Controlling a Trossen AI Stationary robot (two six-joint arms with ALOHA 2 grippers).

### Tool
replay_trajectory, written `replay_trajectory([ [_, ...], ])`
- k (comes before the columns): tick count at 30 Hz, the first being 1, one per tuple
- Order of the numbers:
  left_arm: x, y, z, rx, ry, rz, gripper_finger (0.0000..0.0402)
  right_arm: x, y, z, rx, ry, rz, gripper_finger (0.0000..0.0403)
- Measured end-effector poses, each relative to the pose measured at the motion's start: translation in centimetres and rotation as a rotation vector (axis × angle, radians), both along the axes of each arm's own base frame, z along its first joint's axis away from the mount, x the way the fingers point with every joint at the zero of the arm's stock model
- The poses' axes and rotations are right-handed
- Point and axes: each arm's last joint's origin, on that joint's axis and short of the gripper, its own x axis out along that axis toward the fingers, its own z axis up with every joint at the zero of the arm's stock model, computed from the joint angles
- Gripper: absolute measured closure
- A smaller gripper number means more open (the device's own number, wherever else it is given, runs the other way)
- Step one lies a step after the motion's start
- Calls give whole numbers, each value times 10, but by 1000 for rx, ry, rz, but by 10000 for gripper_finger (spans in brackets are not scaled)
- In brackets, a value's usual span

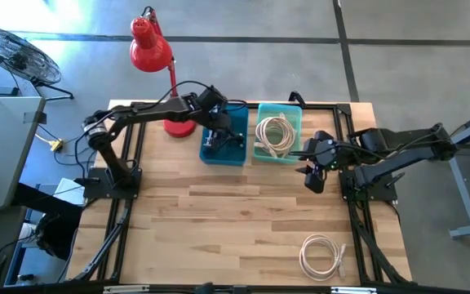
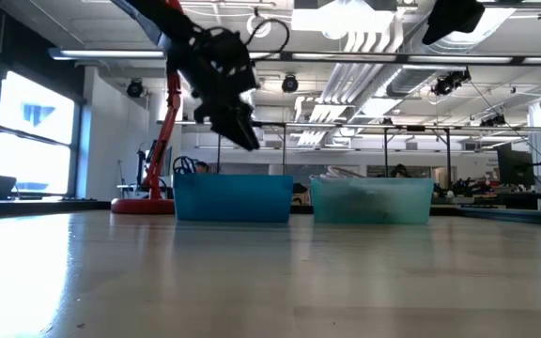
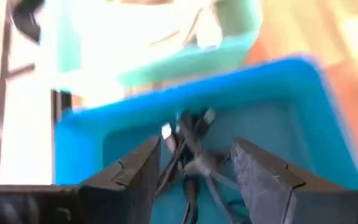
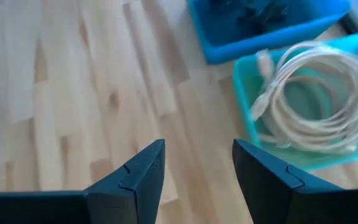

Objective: Pick & Place USB Port
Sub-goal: Put the light brown hdmi cable into the light green bin

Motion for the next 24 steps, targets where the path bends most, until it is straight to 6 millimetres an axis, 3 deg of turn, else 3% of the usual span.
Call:
replay_trajectory([
  [5, -6, -35, 43, -12, -33, -101, 200, -2, 4, -27, 132, 116, 47, 222],
  [12, -27, -89, 84, 24, -67, -218, 199, -14, 17, -96, 425, 374, -49, 222],
  [17, -42, -116, 94, 47, -27, -265, 199, -16, 41, -135, 678, 411, -5, 222],
  [20, -45, -128, 95, 53, 6, -290, 199, -13, 57, -143, 799, 350, 28, 222],
  [24, -47, -141, 93, 28, 41, -316, 199, -16, 75, -145, 821, 286, 47, 222],
])
